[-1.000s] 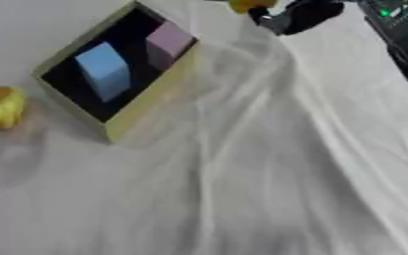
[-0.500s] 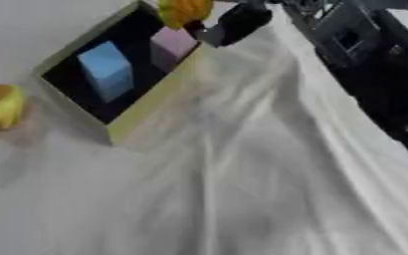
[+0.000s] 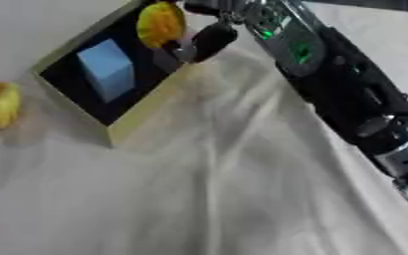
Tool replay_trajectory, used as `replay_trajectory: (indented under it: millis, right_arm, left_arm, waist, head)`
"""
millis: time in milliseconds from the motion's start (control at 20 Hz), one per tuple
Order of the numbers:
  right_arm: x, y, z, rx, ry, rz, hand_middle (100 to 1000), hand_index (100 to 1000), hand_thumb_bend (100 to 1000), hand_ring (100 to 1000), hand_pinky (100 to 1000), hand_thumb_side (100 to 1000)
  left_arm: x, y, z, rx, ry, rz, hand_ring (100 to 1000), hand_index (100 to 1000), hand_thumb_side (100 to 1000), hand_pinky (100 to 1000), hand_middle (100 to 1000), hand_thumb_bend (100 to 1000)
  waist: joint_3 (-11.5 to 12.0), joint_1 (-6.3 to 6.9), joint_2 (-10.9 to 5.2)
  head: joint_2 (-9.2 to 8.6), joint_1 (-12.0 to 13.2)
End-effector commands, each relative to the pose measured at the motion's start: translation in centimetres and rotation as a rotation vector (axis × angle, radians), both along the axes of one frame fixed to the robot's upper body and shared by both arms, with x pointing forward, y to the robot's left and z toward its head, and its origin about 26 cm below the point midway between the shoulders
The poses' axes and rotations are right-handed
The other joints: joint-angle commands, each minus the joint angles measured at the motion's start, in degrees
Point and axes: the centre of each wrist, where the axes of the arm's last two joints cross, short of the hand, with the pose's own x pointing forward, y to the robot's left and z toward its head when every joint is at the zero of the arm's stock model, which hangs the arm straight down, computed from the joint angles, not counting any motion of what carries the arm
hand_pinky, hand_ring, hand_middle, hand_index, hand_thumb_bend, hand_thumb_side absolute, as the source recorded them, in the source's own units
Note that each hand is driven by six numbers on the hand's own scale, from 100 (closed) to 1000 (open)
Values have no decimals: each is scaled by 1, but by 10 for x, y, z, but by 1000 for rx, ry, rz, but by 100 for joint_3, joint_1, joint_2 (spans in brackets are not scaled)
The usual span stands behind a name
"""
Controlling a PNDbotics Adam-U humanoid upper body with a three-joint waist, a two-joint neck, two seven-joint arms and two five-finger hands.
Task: Pick up objects on the table and place them in the box.
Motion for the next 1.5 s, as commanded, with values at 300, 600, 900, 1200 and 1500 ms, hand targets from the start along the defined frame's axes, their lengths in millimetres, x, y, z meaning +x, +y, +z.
replay_trajectory:
  millis: [300,600,900,1200,1500]
  right_arm:
    - [-1,-8,16,-97,-40,33,840,938,283,923,937,340]
    - [-2,-8,17,-121,-89,38,851,955,334,924,945,349]
    - [-2,-8,16,-108,-96,40,852,963,343,925,947,327]
    - [-12,-11,24,-17,-89,73,821,943,135,898,938,289]
    - [-86,-36,63,409,-109,260,779,893,100,864,931,487]
  left_arm:
    - [-4,0,7,9,-29,-10,700,794,651,649,681,100]
    - [-4,-1,6,9,-23,-11,701,795,651,648,680,100]
    - [-4,-1,5,10,-17,-13,702,796,651,648,680,100]
    - [-4,2,2,10,-5,-3,702,796,650,648,679,100]
    - [-4,16,-4,20,15,69,708,799,637,655,683,100]
  waist:
    - [22,-4,-158]
    - [13,0,-189]
    - [-11,15,-220]
    - [-76,46,-303]
    - [-356,121,-522]
  head:
    - [-65,10]
    - [-24,-13]
    - [-5,-11]
    - [67,34]
    - [235,401]
